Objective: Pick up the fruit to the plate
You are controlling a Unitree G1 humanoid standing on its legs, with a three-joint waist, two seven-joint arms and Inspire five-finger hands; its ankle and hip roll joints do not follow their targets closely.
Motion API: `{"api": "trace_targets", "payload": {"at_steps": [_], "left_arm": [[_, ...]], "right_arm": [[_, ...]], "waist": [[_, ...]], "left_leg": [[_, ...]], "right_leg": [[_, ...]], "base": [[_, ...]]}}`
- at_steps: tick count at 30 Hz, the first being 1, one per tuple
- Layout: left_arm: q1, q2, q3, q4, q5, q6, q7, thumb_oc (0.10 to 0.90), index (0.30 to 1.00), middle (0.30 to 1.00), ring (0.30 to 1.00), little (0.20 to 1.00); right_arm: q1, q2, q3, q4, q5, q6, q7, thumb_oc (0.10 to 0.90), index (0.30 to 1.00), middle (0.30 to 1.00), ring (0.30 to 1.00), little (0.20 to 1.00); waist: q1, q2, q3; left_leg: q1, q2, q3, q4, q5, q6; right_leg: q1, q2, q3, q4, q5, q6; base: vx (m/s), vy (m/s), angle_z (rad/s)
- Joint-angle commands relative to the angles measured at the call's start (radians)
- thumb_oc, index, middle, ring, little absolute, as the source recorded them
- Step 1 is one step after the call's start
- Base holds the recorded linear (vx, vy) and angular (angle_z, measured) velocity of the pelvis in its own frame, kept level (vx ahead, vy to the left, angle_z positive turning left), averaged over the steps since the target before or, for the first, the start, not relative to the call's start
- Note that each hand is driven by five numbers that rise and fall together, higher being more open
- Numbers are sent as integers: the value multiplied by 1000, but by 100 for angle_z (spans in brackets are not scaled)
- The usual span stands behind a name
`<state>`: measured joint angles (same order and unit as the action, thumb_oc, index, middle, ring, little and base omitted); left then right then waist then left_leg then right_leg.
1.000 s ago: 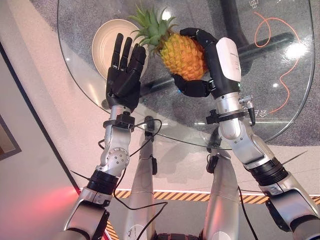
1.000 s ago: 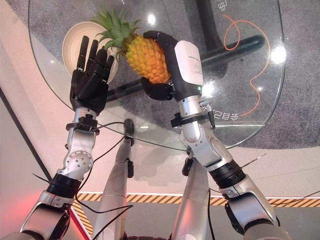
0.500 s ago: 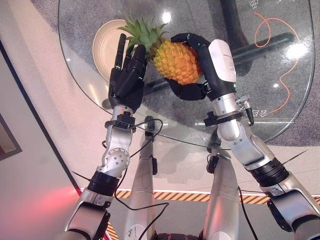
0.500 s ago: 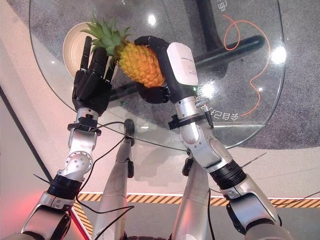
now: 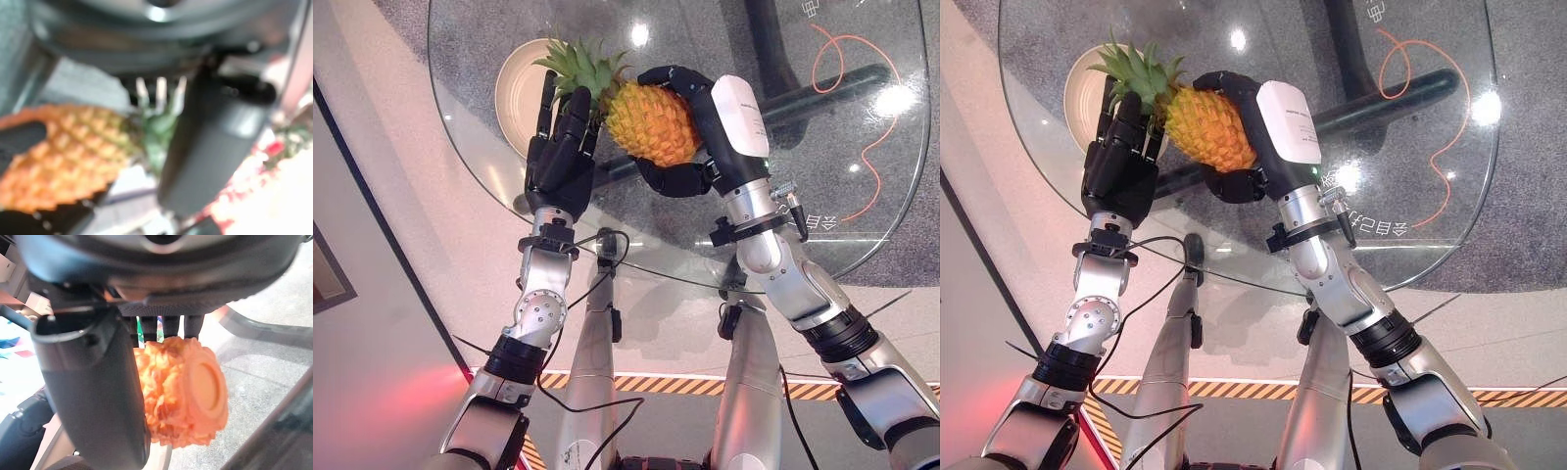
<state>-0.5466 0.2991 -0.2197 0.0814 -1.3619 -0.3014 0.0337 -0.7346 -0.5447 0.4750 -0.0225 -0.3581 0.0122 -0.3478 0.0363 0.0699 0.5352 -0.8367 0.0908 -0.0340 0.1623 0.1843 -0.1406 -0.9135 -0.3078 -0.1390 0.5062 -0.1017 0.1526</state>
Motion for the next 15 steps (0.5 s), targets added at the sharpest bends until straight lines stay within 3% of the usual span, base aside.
{"api": "trace_targets", "payload": {"at_steps": [1,15], "left_arm": [[-105,-7,1,-167,39,-46,-83,800,900,900,900,900],[-107,2,0,-167,74,-83,-14,800,900,900,900,900]], "right_arm": [[-143,18,48,-218,-4,-118,16,100,300,300,300,200],[-170,14,93,-245,-4,-129,95,100,300,300,300,200]], "waist": [[5,-7,-15],[9,-9,-15]], "left_leg": [[0,-46,28,94,-84,55],[0,-47,25,97,-81,56]], "right_leg": [[74,65,-9,-193,173,-9],[76,70,-9,-191,171,-12]], "base": [[0,0,0],[0,0,0]]}}
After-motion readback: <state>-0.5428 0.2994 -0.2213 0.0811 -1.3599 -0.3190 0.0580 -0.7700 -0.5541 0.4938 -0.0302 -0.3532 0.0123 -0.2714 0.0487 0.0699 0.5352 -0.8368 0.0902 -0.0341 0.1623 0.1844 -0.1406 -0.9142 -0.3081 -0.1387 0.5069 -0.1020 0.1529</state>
